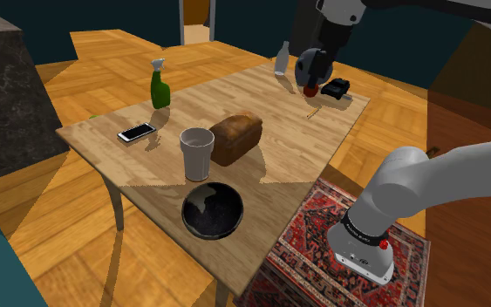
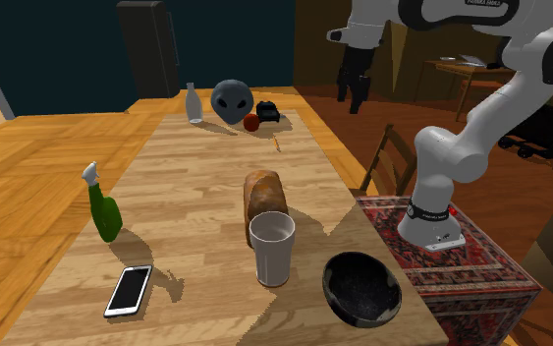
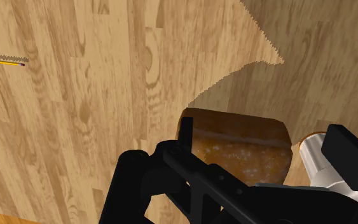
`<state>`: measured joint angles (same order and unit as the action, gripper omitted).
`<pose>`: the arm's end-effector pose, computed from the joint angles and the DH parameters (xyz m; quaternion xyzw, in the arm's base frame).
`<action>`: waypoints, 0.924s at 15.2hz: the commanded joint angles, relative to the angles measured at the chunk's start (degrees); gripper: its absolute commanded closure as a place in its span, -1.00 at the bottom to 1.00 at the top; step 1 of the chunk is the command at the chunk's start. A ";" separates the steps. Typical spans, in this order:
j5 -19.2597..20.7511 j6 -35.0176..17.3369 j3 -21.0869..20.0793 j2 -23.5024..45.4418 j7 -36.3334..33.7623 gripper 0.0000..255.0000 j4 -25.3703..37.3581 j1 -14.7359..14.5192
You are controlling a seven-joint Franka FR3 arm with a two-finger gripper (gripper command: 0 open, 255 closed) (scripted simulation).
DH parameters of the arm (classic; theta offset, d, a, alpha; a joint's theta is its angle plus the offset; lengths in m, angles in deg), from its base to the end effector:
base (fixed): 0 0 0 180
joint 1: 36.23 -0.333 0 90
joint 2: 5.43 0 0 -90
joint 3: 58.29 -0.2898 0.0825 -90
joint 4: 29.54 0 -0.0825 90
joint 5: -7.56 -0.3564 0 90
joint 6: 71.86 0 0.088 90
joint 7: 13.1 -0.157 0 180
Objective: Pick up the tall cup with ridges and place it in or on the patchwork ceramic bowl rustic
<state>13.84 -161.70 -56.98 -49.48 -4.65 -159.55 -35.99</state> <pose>0.3054 -0.0271 0.5560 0.9965 0.0610 0.0297 0.0495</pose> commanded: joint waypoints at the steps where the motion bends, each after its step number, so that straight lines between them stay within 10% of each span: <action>1: 0.00 0.00 0.00 0.00 0.00 -1.00 0.00 0.00; 14: -4.92 -13.58 -10.36 17.70 -12.28 -1.00 1.81 -3.77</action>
<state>9.23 -173.94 -66.43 -33.14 -15.78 -157.63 -39.42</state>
